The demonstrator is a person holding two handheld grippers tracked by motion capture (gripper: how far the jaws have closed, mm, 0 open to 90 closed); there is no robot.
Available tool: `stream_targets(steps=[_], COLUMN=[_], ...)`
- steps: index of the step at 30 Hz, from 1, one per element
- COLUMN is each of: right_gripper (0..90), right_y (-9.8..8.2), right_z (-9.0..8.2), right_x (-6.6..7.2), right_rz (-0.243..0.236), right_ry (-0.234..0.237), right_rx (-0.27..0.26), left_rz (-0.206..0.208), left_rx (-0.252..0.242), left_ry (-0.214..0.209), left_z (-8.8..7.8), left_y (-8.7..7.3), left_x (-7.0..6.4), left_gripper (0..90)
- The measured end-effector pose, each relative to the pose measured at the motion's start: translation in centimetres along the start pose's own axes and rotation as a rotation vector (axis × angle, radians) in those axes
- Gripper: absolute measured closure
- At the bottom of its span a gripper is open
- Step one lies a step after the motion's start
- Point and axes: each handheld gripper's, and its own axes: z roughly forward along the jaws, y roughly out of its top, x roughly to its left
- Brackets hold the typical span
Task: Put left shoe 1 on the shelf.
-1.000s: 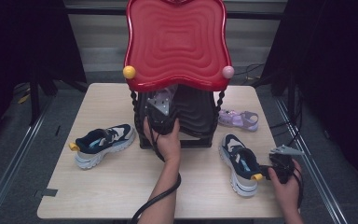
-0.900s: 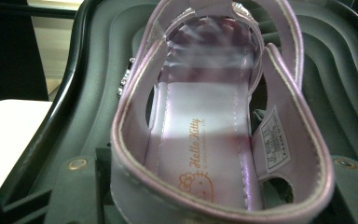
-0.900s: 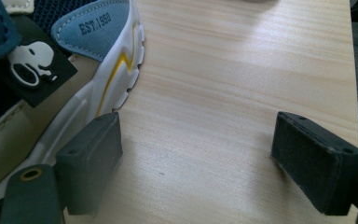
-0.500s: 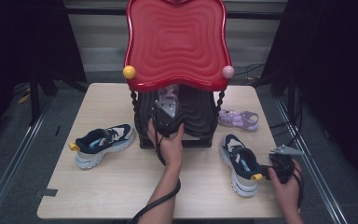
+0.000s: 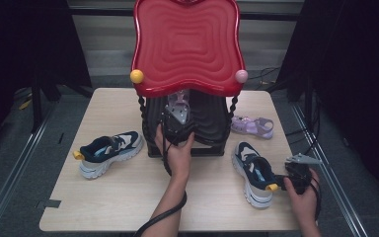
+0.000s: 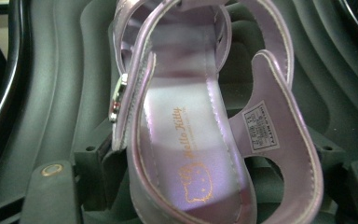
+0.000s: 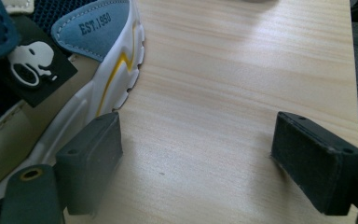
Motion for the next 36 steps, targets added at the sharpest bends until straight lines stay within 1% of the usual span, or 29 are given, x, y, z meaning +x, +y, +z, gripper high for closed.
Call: stream_targets(steps=[1,2,4,5,7,11,14,16,19,22,23,25,27,29,31,32,33,35,36], right_gripper=[15.7,15.7,15.8,15.8,15.7,15.8,15.8,15.8,15.7,15.8,15.8,15.7,15.7,15.8,15.7,15.8,15.8,15.7,15.8], right_y=[0.0,0.0,0.0,0.0,0.0,0.0,0.0,0.0,0.0,0.0,0.0,0.0,0.0,0.0,0.0,0.0,0.0,0.0,0.0], right_z=[0.0,0.0,0.0,0.0,0.0,0.0,0.0,0.0,0.0,0.0,0.0,0.0,0.0,0.0,0.0,0.0,0.0,0.0,0.0], right_x=[0.0,0.0,0.0,0.0,0.0,0.0,0.0,0.0,0.0,0.0,0.0,0.0,0.0,0.0,0.0,0.0,0.0,0.0,0.0], right_rz=[0.000,0.000,0.000,0.000,0.000,0.000,0.000,0.000,0.000,0.000,0.000,0.000,0.000,0.000,0.000,0.000,0.000,0.000,0.000], right_ry=[0.000,0.000,0.000,0.000,0.000,0.000,0.000,0.000,0.000,0.000,0.000,0.000,0.000,0.000,0.000,0.000,0.000,0.000,0.000], right_rx=[0.000,0.000,0.000,0.000,0.000,0.000,0.000,0.000,0.000,0.000,0.000,0.000,0.000,0.000,0.000,0.000,0.000,0.000,0.000], left_rz=[0.011,0.013,0.013,0.023,0.017,0.041,0.048,0.063,0.075,0.069,0.077,0.075,0.079,0.098,0.095,0.103,0.101,0.101,0.104], left_rx=[0.000,0.002,0.006,0.012,0.018,0.034,0.030,0.044,0.044,0.048,0.051,0.058,0.071,0.078,0.086,0.092,0.093,0.102,0.106], left_ry=[-0.003,-0.003,-0.028,-0.038,-0.062,-0.086,-0.092,-0.101,-0.118,-0.131,-0.138,-0.145,-0.170,-0.174,-0.186,-0.187,-0.187,-0.204,-0.203], left_z=[-0.1,-0.1,-0.2,-0.2,-0.3,-0.6,-1.0,-1.2,-1.6,-2.0,-2.2,-2.5,-2.7,-3.0,-3.2,-3.3,-3.4,-3.5,-3.6], left_y=[0.0,0.1,0.2,0.2,0.3,0.4,0.4,0.5,0.6,0.7,0.7,0.8,0.9,0.9,0.9,0.9,0.9,0.9,0.9], left_x=[0.0,0.0,0.1,0.2,0.4,0.7,0.9,1.0,1.2,1.5,1.7,1.9,2.0,2.0,2.0,2.1,2.1,2.2,2.2], left_gripper=[23.4,22.9,21.2,19.1,17.3,16.8,16.4,15.7,15.4,15.4,15.7,15.7,16.0,15.9,15.6,15.4,15.4,15.4,15.3])
